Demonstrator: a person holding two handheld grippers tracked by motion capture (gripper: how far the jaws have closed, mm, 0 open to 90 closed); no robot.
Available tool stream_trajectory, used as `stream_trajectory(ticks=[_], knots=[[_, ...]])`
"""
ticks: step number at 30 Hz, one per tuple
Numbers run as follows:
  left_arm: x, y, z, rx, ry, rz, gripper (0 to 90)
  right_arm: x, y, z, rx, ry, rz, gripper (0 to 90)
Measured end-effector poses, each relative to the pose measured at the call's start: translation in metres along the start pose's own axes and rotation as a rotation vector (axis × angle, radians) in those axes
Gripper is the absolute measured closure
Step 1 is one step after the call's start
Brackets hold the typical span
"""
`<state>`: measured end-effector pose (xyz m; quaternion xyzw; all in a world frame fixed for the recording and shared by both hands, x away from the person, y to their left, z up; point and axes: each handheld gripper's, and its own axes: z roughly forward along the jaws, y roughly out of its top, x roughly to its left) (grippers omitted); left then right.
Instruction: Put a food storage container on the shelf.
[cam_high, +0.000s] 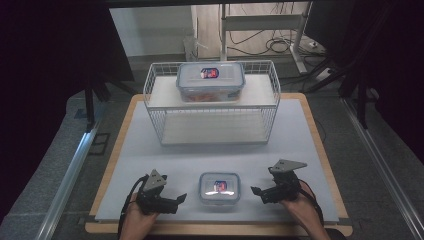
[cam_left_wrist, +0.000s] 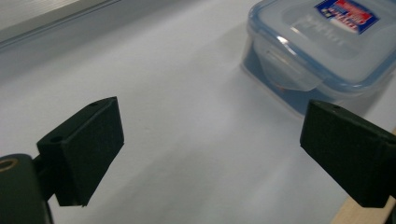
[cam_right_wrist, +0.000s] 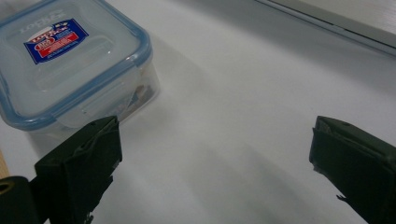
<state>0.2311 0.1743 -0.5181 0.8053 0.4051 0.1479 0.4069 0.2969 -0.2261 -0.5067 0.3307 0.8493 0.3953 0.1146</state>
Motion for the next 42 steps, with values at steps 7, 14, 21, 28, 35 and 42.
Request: stream_trajectory(ticks=[7,14,21,28,35,42], knots=[[-0.005,0.006,-0.004,-0.012,-0.053,-0.002,6.4,0.007,0.003,-0.002,0.009,0.0,0.024,2.8],[-0.012,0.013,-0.001,0.009,-0.117,-0.001,5.6,0.019,0.009,-0.006,-0.005,0.033,0.023,2.0],[-0.016,0.022,0.006,0.037,-0.173,-0.002,9.0,0.027,0.015,-0.007,0.016,0.125,0.066,2.8],[-0.015,0.03,0.023,0.076,-0.257,-0.025,11.7,0.028,0.019,0.001,0.058,0.2,0.107,14.7],[-0.01,0.031,0.045,0.117,-0.35,-0.092,8.7,0.029,0.021,0.018,0.098,0.268,0.137,15.1],[-0.007,0.029,0.061,0.151,-0.482,-0.156,10.8,0.031,0.024,0.034,0.141,0.359,0.189,18.5]])
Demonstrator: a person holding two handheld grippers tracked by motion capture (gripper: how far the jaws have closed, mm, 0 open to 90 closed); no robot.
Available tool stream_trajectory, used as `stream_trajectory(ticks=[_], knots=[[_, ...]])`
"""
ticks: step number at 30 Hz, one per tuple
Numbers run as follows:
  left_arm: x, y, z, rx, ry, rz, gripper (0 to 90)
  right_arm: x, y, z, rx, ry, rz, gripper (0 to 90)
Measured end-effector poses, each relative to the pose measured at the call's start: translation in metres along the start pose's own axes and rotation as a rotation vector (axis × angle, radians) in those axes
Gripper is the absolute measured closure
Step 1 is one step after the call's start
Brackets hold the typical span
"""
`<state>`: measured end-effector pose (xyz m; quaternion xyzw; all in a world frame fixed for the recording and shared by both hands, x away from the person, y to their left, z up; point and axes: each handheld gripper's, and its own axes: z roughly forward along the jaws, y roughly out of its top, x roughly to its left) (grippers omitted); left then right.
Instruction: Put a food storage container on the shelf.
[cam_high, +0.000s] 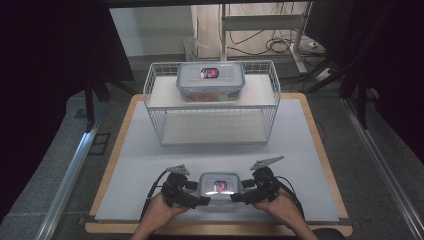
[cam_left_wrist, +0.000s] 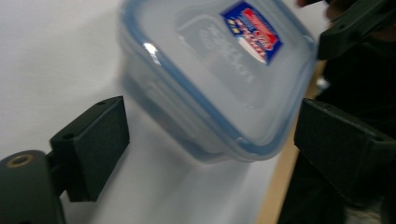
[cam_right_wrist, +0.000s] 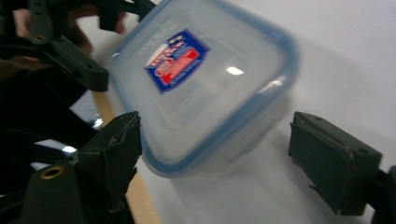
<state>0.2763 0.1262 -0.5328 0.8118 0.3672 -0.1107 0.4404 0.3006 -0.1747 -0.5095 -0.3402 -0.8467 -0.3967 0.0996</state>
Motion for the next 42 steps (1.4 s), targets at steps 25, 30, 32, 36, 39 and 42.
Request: stream_trajectory(ticks=[25,30,32,36,39,42], knots=[[0.002,-0.017,-0.023,-0.097,-0.095,-0.135,54.5,-0.003,-0.011,-0.012,-0.027,0.12,0.125,54.3],[-0.002,-0.019,-0.023,-0.111,-0.08,-0.125,54.7,-0.003,-0.015,-0.013,-0.044,0.13,0.141,55.9],[-0.002,-0.02,-0.023,-0.12,-0.085,-0.133,55.3,-0.004,-0.017,-0.014,-0.053,0.144,0.156,57.0],[0.0,-0.021,-0.023,-0.13,-0.1,-0.154,55.9,-0.007,-0.02,-0.013,-0.074,0.175,0.201,58.1],[-0.001,-0.02,-0.023,-0.127,-0.09,-0.151,56.0,-0.007,-0.02,-0.013,-0.079,0.172,0.211,58.3],[0.0,-0.02,-0.022,-0.135,-0.093,-0.157,56.2,-0.006,-0.019,-0.014,-0.095,0.164,0.209,58.5]])
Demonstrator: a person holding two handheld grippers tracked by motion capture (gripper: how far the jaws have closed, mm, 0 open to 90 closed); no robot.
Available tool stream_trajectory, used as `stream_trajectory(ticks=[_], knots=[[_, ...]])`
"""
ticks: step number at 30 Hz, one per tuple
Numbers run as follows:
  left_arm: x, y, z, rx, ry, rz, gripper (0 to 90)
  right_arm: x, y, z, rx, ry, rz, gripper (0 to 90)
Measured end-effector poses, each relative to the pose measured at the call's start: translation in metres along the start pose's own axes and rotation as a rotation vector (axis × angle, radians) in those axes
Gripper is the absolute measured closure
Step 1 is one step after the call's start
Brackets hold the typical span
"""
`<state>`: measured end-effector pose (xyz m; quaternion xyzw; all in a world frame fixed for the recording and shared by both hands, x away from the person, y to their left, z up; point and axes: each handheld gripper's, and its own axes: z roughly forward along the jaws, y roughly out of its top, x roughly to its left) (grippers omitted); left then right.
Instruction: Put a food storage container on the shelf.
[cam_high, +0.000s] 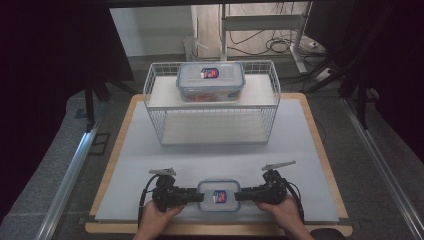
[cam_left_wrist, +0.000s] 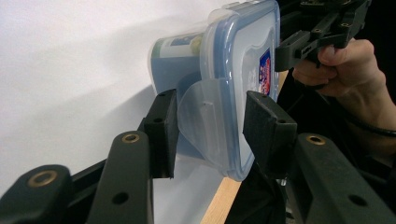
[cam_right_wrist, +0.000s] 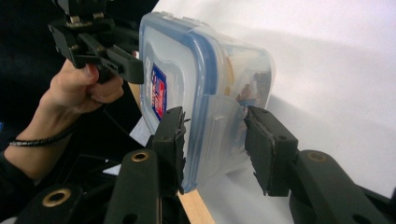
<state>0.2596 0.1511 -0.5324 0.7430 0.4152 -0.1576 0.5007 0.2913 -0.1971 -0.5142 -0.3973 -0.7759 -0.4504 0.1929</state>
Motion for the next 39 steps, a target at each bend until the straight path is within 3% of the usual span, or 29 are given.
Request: stream_trajectory(ticks=[10,22,39], knots=[[-0.013,0.022,-0.008,-0.06,0.023,0.066,56.6,0.006,0.008,-0.013,-0.097,0.0,-0.034,58.8],[-0.028,0.05,-0.023,-0.101,0.049,0.136,56.5,0.02,0.032,-0.026,-0.164,-0.004,-0.094,58.8],[-0.046,0.093,-0.05,-0.156,0.086,0.189,56.4,0.04,0.082,-0.042,-0.193,0.004,-0.165,58.7]])
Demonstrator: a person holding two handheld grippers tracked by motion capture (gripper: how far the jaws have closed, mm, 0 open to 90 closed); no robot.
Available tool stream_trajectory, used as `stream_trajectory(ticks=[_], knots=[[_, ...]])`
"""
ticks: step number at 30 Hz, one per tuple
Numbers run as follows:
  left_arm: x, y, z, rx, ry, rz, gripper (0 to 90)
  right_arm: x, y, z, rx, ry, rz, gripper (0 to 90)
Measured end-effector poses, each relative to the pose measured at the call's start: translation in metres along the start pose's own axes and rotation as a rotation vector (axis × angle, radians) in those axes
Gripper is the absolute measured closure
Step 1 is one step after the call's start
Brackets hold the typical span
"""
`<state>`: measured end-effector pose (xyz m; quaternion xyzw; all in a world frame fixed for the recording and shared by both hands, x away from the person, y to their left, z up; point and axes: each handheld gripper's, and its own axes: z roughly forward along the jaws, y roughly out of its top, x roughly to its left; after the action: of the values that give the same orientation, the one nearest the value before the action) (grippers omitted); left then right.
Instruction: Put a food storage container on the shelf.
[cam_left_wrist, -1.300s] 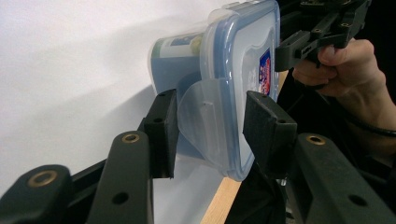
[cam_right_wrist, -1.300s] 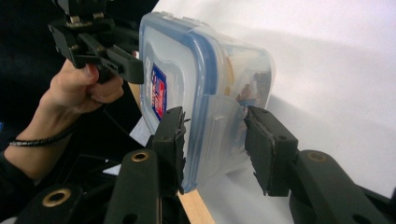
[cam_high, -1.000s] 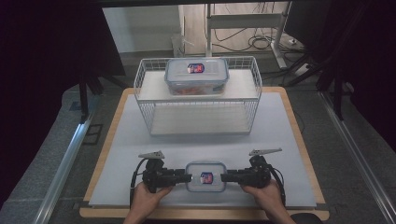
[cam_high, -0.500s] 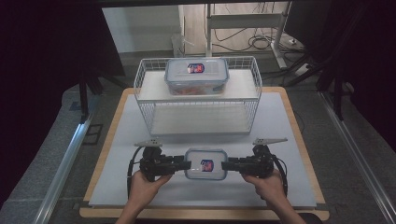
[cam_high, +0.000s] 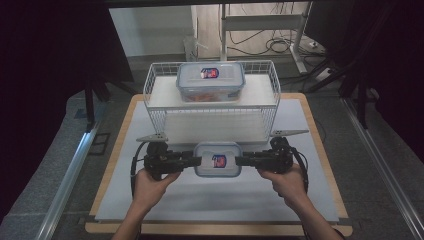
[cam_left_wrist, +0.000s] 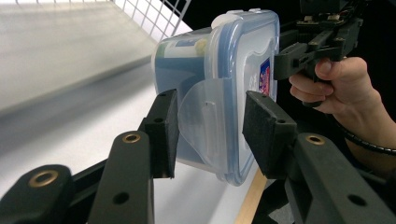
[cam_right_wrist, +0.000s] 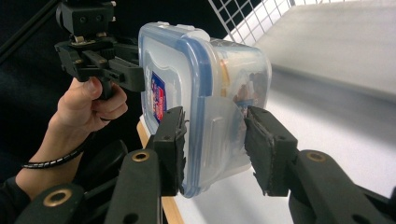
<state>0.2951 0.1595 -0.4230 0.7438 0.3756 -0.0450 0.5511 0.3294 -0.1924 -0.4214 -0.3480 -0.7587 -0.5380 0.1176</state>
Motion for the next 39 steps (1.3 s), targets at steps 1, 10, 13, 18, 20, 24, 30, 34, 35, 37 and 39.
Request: stream_trajectory(ticks=[1,10,13,18,20,24,30,34,35,37,39], knots=[[0.0,0.003,-0.001,-0.003,0.003,0.002,56.4,0.0,0.004,0.0,-0.002,0.001,-0.005,58.7],[0.0,0.031,-0.011,-0.016,0.018,0.02,56.4,0.004,0.032,0.0,-0.022,0.001,-0.023,58.5],[-0.001,0.042,-0.014,-0.021,0.024,0.03,56.3,0.006,0.044,-0.002,-0.033,0.0,-0.035,58.5],[0.0,0.06,-0.018,-0.027,0.029,0.04,56.4,0.009,0.062,-0.004,-0.053,-0.008,-0.044,58.3],[0.0,0.068,-0.021,-0.033,0.031,0.042,56.4,0.01,0.068,-0.004,-0.059,-0.01,-0.045,58.2],[0.001,0.084,-0.025,-0.041,0.035,0.043,56.4,0.012,0.086,-0.005,-0.08,-0.014,-0.052,58.0],[0.007,0.108,-0.029,-0.049,0.035,0.047,56.4,0.013,0.11,-0.006,-0.103,-0.024,-0.05,57.9],[0.009,0.124,-0.032,-0.058,0.041,0.044,56.3,0.011,0.122,-0.005,-0.121,-0.019,-0.034,57.8],[0.01,0.128,-0.032,-0.064,0.039,0.043,56.4,0.01,0.126,-0.006,-0.126,-0.018,-0.031,57.8],[0.012,0.136,-0.034,-0.072,0.036,0.037,56.4,0.011,0.134,-0.006,-0.135,-0.02,-0.031,57.8],[0.014,0.144,-0.036,-0.083,0.031,0.03,56.6,0.012,0.142,-0.007,-0.142,-0.022,-0.035,57.8]])
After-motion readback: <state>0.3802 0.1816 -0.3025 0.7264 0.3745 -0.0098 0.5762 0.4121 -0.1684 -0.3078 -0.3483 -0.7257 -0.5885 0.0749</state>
